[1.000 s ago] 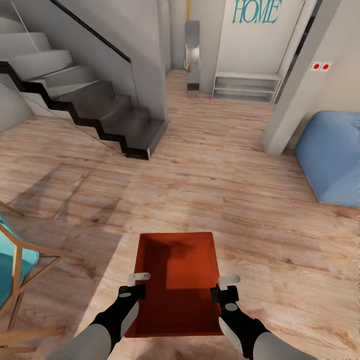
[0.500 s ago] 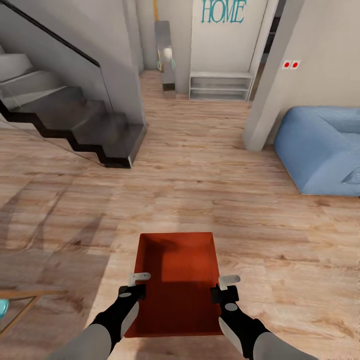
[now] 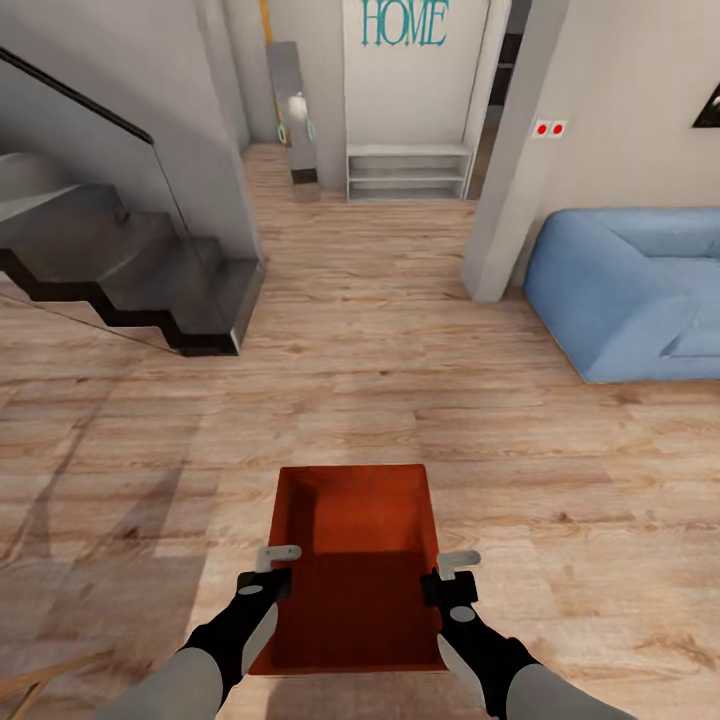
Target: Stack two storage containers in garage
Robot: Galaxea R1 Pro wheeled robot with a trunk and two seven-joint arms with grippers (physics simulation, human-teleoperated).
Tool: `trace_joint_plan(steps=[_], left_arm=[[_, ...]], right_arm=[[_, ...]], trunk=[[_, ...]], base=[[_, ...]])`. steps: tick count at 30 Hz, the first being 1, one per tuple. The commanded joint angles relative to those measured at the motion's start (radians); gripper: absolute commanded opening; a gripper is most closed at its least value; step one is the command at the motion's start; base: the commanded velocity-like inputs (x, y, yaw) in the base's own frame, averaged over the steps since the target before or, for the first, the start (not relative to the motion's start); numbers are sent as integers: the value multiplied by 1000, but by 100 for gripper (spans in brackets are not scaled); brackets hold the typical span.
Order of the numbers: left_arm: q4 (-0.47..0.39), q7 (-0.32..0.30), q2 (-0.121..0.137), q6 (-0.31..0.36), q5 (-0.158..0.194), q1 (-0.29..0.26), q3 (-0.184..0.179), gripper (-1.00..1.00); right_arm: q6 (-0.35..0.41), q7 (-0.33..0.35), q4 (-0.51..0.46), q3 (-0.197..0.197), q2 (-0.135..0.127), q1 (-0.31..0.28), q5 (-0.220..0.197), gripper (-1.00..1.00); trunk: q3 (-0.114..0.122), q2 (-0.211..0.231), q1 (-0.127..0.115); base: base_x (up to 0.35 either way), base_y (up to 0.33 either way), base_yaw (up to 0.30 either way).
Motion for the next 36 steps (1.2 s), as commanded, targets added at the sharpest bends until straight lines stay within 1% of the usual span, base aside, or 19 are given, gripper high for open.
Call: trace_joint_plan(steps=[1,25,31,36], left_arm=[[-6,14,0,3,-27,0,7,-100],[-6,15,0,6,-27,0,7,-100],[-6,15,0,6,-27,0,7,-100],[-7,15,0,0,-27,0,7,-100]], right_arm=[[-5,-6,3,-16,0,-2,-28,-100],[-5,-7,2,-16,0,-2,-28,-100],[-5,-7,2,-16,-1,-1,-28,-100],[-5,-7,2,-16,0,-1,-28,-100]], trunk=[[-1,-2,1],[-1,-2,1],[-1,-2,1],[-1,-2,1]], base=[[287,214,-3],[291,211,0],[313,123,0],[311,31,0]])
